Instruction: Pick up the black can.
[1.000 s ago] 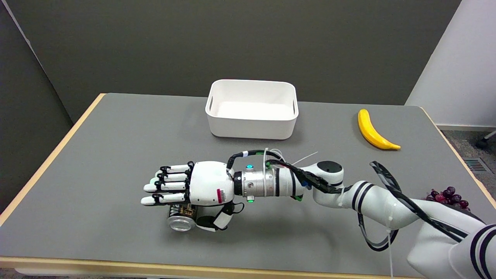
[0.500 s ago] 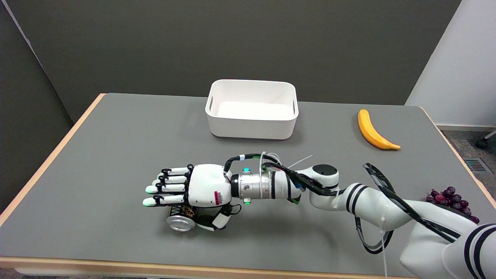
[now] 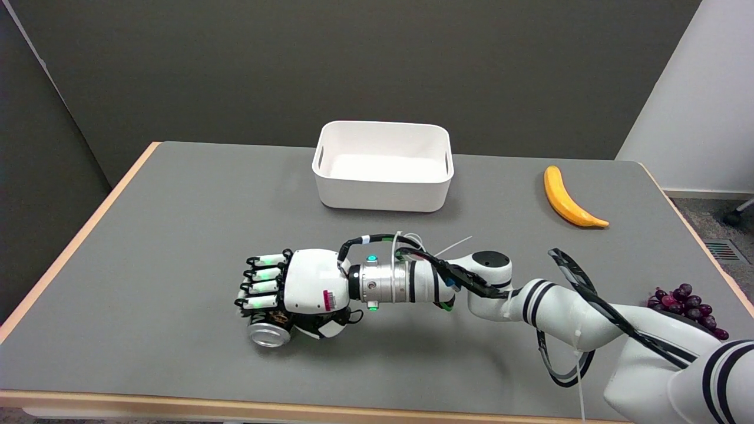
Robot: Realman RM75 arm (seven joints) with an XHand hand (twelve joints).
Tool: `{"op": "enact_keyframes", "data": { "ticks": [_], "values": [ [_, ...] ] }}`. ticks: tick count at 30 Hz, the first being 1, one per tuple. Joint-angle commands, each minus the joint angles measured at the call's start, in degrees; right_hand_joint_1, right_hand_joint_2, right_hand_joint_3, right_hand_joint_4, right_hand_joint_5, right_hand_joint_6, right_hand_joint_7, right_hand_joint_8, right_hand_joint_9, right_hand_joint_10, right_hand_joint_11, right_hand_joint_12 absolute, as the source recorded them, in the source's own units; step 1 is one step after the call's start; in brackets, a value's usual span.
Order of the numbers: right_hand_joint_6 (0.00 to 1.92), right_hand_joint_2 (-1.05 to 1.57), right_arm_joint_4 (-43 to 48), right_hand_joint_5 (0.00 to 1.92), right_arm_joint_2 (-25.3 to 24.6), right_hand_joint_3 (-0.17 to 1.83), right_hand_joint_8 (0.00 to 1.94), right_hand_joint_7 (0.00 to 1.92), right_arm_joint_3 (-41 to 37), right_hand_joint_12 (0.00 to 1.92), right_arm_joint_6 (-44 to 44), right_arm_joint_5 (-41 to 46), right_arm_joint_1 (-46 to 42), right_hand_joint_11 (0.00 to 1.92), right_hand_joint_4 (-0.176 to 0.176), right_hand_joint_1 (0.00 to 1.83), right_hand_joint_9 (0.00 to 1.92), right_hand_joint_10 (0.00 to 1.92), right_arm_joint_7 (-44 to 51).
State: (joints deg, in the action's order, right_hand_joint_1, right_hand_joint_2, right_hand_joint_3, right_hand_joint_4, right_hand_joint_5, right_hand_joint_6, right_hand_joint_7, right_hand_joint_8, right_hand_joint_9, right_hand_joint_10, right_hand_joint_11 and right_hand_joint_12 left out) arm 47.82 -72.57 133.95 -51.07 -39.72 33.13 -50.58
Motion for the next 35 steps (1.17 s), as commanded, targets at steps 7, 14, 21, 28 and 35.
{"op": "enact_keyframes", "data": {
  "ticks": [7,14,21,28,35],
  "values": [
    [1.78,1.3,3.35,0.46,0.24,0.28,0.91,0.47,-2.16,1.19,2.03,-0.24,-0.46,0.21,0.044,0.77,0.41,0.87,0.06],
    [1.92,1.31,11.48,0.46,2.34,0.15,1.39,0.61,-7.7,1.34,5.59,-2.36,-0.84,0.32,-0.176,1.1,0.48,0.99,0.34],
    [1.92,1.3,23.13,0.46,5.25,0.16,1.39,0.62,-14.81,1.38,11.49,-6.78,-0.29,0.36,-0.176,1.11,0.49,1.01,-0.53],
    [1.92,1.3,25.93,0.46,8.13,0.16,1.38,0.62,-19.68,1.38,21.43,-8.54,4.08,0.38,-0.176,1.11,0.5,1.02,-0.14],
    [1.92,1.3,15.71,0.46,7.06,0.16,1.38,0.62,-22.16,1.38,29.61,-7.88,11.39,0.4,-0.176,1.11,0.5,1.01,-0.14]
  ]
}}
